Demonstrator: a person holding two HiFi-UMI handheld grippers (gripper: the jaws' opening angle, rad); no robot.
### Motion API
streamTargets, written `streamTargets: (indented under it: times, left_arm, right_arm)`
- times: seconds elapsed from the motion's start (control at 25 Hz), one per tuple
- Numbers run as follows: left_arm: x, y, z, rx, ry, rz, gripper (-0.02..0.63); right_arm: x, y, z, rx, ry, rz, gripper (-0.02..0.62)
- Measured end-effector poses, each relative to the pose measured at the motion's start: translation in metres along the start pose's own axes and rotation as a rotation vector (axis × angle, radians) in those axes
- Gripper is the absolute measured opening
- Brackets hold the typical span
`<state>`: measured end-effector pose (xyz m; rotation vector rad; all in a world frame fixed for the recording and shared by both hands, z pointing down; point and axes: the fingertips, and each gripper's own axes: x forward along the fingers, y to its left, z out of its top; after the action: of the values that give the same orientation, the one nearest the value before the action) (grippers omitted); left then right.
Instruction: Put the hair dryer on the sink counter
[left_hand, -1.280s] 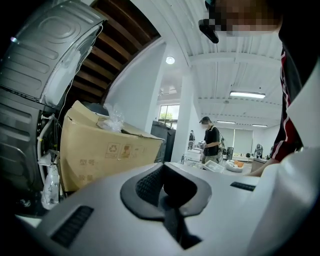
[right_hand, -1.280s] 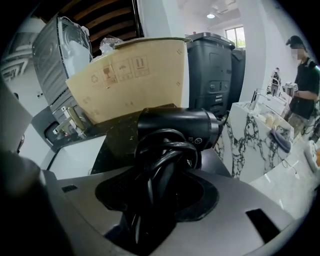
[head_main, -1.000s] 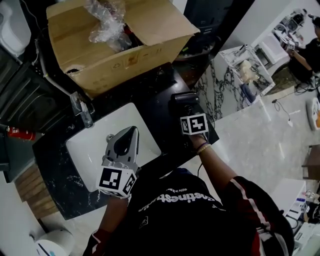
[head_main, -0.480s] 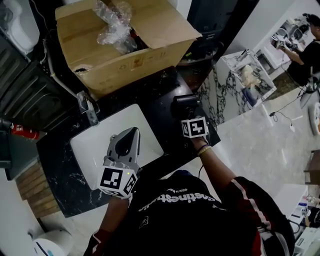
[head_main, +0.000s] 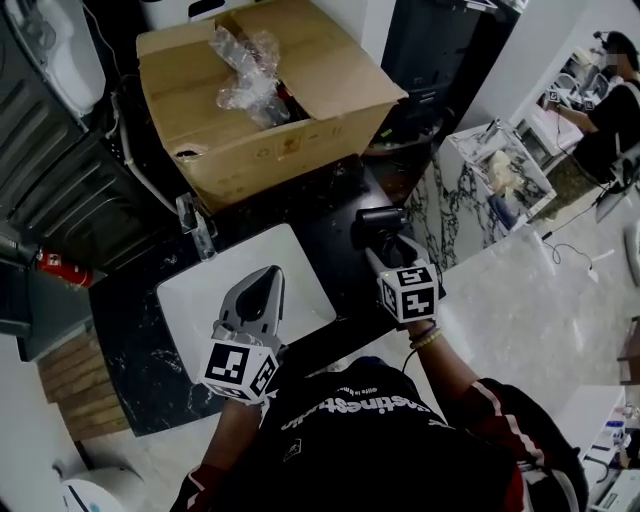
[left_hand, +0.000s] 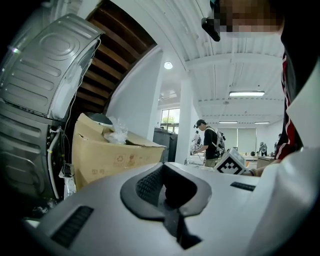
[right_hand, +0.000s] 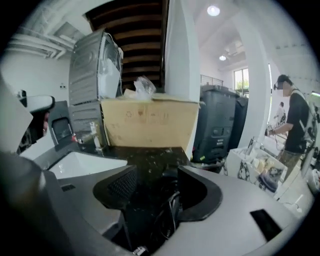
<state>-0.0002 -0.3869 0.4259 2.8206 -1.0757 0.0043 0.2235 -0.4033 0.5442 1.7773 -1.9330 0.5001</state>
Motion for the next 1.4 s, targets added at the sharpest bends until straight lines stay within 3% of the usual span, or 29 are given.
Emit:
streamTargets:
  times: [0.04,0.28,0.4,0.56,0.84,1.12,1.4]
  left_arm:
    - [-0.003,0.002,0.003,0.003,-0.004,0.01,0.014]
    - [-0.029,0.014,0.025,0.044,-0.038,0.066,0.014]
    - [-0.046,0.025,0.036,0.055,-0.059,0.113,0.014]
    - [-0.071,0.042,0.05,0.066,-0.087,0.177,0.014]
    - [-0.118,0.072,0.061,0.076,-0.117,0.299,0.014]
    - [-0.146,0.09,0.059,0.069,-0.113,0.356,0.014]
    - [-0.152,0.095,0.059,0.06,-0.123,0.358,0.014]
  right_arm:
    - [-0.01,0.011,0.017,-0.013,-0.059,0.021,0.268]
    - [-0.073,0.096,0.11,-0.074,-0.419,0.202,0.116]
    - [-0.096,0.136,0.142,-0.092,-0.533,0.303,0.064]
    - [-0.121,0.184,0.168,-0.13,-0.624,0.436,0.041]
    - [-0.131,0.234,0.176,-0.144,-0.624,0.604,0.038]
    - [-0.124,0.253,0.166,-0.146,-0.564,0.648,0.038]
    - [-0.12,0.267,0.153,-0.147,-0.526,0.676,0.037]
